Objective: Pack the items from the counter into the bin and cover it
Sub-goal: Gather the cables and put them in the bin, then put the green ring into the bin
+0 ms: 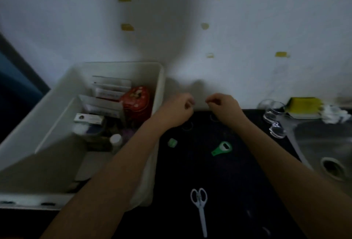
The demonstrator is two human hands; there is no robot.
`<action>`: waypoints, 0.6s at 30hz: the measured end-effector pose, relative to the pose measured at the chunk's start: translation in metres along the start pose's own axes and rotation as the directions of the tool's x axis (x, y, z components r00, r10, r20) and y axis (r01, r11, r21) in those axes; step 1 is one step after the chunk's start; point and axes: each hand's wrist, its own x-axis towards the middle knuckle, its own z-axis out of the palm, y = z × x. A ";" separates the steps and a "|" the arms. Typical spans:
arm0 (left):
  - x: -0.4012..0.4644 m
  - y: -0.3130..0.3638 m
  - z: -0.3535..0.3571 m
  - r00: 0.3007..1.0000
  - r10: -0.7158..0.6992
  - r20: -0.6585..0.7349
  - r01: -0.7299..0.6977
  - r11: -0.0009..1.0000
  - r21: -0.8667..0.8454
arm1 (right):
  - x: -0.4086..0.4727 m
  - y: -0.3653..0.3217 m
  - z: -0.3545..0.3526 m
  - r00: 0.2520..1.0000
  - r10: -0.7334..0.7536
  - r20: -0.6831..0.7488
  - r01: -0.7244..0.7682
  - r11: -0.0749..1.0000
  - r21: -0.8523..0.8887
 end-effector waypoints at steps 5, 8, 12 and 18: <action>0.012 0.027 0.074 0.981 -0.074 0.179 0.063 0.996 0.067 | -0.025 0.088 0.005 0.972 0.166 0.165 -0.155 0.985 -0.079; 0.009 0.024 0.111 0.941 -0.159 0.299 0.135 0.986 0.098 | -0.038 0.131 0.014 0.929 0.259 0.263 -0.250 0.966 -0.070; 0.006 0.014 0.149 0.864 -0.279 0.418 0.267 0.960 0.090 | -0.045 0.172 0.023 0.875 0.288 0.390 -0.258 0.958 -0.128; 0.011 0.006 0.181 0.799 -0.384 0.463 0.402 0.913 0.065 | -0.040 0.202 0.034 0.840 0.278 0.467 -0.209 0.958 -0.195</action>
